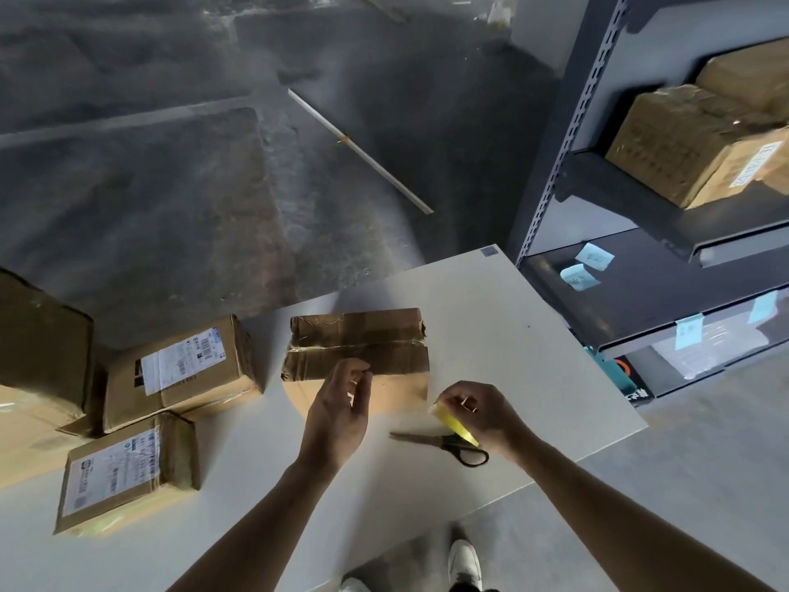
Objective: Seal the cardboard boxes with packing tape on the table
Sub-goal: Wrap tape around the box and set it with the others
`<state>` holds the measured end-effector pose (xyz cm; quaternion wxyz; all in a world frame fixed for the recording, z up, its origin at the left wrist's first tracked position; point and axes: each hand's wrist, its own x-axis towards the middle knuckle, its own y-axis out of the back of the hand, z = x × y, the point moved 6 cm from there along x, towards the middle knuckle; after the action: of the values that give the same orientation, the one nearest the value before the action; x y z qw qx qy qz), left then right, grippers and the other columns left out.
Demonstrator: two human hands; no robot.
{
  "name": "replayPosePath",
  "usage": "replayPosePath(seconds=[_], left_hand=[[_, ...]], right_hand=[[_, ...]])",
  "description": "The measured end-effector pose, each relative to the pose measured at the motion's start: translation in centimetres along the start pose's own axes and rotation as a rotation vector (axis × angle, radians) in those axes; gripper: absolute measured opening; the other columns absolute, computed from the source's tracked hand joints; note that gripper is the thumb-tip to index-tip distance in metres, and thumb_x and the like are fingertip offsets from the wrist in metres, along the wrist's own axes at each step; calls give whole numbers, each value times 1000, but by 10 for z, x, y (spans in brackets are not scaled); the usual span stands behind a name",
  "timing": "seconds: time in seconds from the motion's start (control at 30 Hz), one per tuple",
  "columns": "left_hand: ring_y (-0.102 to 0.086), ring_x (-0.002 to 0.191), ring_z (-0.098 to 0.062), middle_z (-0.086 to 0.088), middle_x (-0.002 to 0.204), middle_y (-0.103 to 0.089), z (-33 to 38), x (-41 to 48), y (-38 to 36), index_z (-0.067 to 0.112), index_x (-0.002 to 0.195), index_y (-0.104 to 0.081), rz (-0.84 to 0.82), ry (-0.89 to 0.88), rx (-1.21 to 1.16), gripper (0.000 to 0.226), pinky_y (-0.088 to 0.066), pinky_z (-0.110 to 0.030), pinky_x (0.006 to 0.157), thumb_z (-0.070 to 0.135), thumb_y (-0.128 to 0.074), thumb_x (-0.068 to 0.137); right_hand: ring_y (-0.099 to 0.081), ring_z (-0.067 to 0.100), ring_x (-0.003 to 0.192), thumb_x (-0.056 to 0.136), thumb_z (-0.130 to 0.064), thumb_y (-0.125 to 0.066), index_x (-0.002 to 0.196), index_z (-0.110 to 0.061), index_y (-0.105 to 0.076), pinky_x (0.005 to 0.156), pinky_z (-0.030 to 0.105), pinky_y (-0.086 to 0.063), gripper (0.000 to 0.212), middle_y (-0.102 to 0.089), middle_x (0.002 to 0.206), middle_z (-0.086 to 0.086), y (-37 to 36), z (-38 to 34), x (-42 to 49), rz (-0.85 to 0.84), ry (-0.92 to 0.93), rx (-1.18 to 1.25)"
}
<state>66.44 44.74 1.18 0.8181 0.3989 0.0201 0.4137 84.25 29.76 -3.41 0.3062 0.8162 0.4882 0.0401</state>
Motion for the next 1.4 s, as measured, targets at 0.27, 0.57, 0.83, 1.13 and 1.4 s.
replayPosePath(seconds=[0.27,0.57,0.83,1.13,1.4], left_hand=[[-60,84,1,7,97,-65,28,3,-36,17,103,-62,-169,-85,-76,22,-49,-10,67,34,-49,98],[-60,81,-2,9,88,-64,65,15,-86,14,93,-64,-290,-110,-145,7,-47,-12,72,20,-62,95],[-61,80,2,12,86,-64,78,25,-116,16,93,-64,-338,21,-172,8,-44,-7,70,22,-61,96],[-63,81,-3,6,88,-67,79,31,-116,14,95,-64,-309,88,-141,10,-50,-14,72,23,-59,97],[-63,82,-2,5,87,-67,86,38,-92,12,95,-64,-210,80,-191,10,-46,-8,69,21,-60,97]], right_hand=[[-62,4,82,95,-13,-60,92,-19,-75,71,9,-44,17,-67,87,-11,30,12,12,136,-4,-122],[-58,31,105,94,-6,-53,108,-14,-74,84,43,-54,26,-65,109,7,41,54,36,127,17,-385],[-57,33,114,90,0,-51,114,-13,-70,78,43,-57,33,-62,116,11,36,85,44,37,75,-612],[-59,30,109,96,-20,-52,107,-17,-72,77,43,-57,23,-64,112,9,37,85,39,-25,85,-648],[-57,27,96,95,-31,-56,110,-17,-71,70,41,-55,25,-62,101,7,51,15,53,195,328,-584]])
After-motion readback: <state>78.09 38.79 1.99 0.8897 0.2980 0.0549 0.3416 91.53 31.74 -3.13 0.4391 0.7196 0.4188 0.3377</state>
